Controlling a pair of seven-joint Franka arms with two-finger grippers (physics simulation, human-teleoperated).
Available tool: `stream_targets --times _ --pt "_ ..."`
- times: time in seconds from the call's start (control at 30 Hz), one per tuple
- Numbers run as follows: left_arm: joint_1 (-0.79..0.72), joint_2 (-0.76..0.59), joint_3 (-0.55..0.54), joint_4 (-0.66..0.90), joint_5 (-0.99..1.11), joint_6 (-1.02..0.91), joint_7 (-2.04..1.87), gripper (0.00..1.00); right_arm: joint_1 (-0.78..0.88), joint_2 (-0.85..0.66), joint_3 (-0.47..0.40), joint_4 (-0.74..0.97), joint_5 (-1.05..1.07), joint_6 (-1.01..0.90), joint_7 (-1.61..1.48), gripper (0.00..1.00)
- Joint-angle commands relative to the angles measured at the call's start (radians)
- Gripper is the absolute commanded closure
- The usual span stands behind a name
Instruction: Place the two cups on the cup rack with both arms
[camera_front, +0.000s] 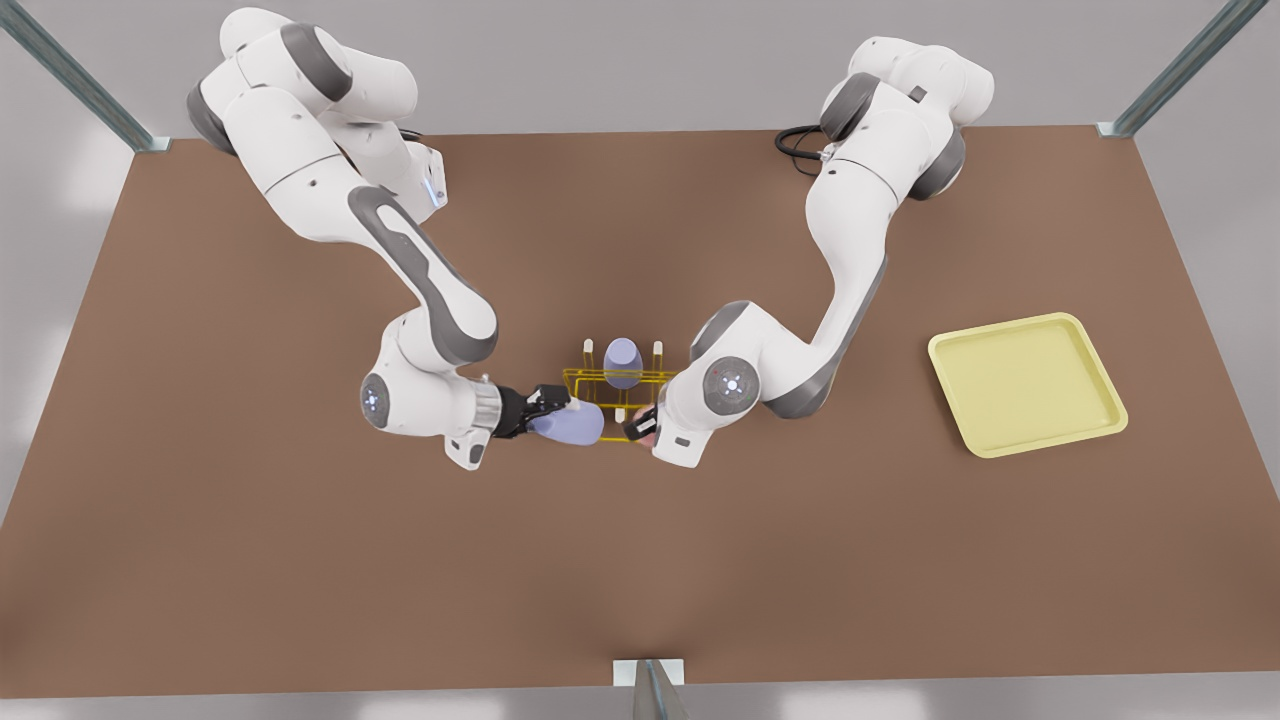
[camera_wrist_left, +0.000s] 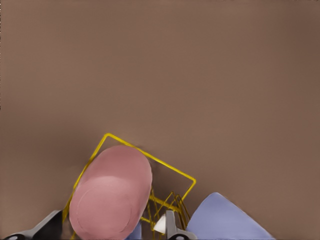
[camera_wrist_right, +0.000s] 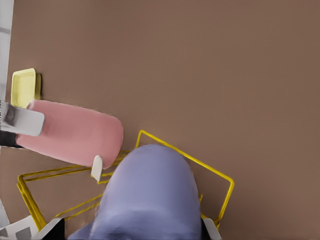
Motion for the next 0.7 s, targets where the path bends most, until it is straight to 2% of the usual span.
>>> stream_targets --times 0.0,0.03,0.07,0.13,0.2,0.23,0.27,0.3,0.33,0.37,0.43,0.57,0.63,0.67 --pt "0.0 -0.002 0.0 0.001 0.006 -0.008 -0.137 0.0 0.0 0.004 0.0 0.006 -0.001 0.001 0.005 0.0" --pt "0.001 -0.005 0.0 0.002 0.006 -0.026 -0.137 0.0 0.001 0.006 0.0 0.011 -0.001 0.001 0.005 0.0" --pt "0.047 -0.049 -0.001 0.011 0.026 -0.143 -0.136 0.0 0.001 0.004 0.0 0.015 -0.001 -0.001 0.005 0.0" --pt "0.264 -0.241 -0.003 0.011 0.034 -0.326 -0.124 0.0 -0.005 0.004 0.0 0.034 -0.001 -0.013 0.002 0.0" --pt "0.445 -0.325 -0.005 0.013 0.144 -0.456 0.247 0.0 -0.016 -0.006 -0.003 0.072 -0.001 -0.071 0.009 0.0" --pt "0.491 -0.341 -0.005 0.013 0.207 -0.499 0.415 0.0 -0.019 -0.042 -0.048 0.115 -0.012 -0.149 0.009 0.0" --pt "0.518 -0.396 0.006 -0.001 0.221 -0.533 0.589 0.0 -0.019 -0.071 -0.091 0.203 -0.136 -0.266 0.012 0.0" --pt "0.48 -0.55 0.124 -0.225 0.236 -0.525 1.016 0.0 -0.02 -0.078 -0.154 0.315 -0.332 -0.459 0.089 0.0" --pt "0.428 -0.617 0.185 -0.317 0.252 -0.513 1.226 0.0 -0.025 -0.075 -0.196 0.356 -0.462 -0.554 0.097 0.0" --pt "0.42 -0.62 0.187 -0.314 0.249 -0.513 1.225 0.0 -0.043 -0.078 -0.244 0.376 -0.596 -0.604 0.086 0.0" --pt "0.402 -0.646 0.19 -0.311 0.186 -0.507 1.225 0.0 -0.08 -0.098 -0.25 0.503 -0.767 -0.683 0.067 0.0" --pt "0.399 -0.654 0.195 -0.305 0.183 -0.502 1.225 0.0 -0.174 -0.374 -0.255 0.373 -0.707 -0.786 0.216 0.0" --pt "0.397 -0.652 0.195 -0.305 0.181 -0.504 1.225 0.0 -0.2 -0.46 -0.257 0.271 -0.641 -0.789 0.216 0.0" --pt "0.391 -0.652 0.195 -0.305 0.183 -0.505 1.225 0.0 -0.204 -0.462 -0.257 0.273 -0.641 -0.8 0.218 0.0"
